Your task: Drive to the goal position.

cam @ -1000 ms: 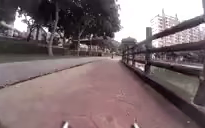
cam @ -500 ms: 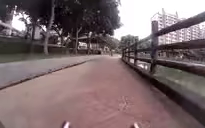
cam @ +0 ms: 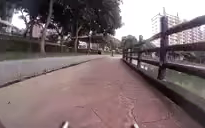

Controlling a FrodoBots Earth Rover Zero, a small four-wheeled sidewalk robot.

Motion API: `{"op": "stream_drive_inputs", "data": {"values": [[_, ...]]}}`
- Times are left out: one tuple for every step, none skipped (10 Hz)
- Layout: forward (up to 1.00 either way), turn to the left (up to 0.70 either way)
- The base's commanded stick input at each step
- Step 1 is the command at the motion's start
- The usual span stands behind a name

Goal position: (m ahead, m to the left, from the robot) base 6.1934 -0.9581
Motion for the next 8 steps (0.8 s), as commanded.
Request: {"op": "stream_drive_inputs", "data": {"values": [[0.7,0.0],[0.7,0.0],[0.7,0.0],[0.7,0.0],[0.7,0.0],[0.7,0.0],[0.7,-0.09],[0.7,-0.3]]}}
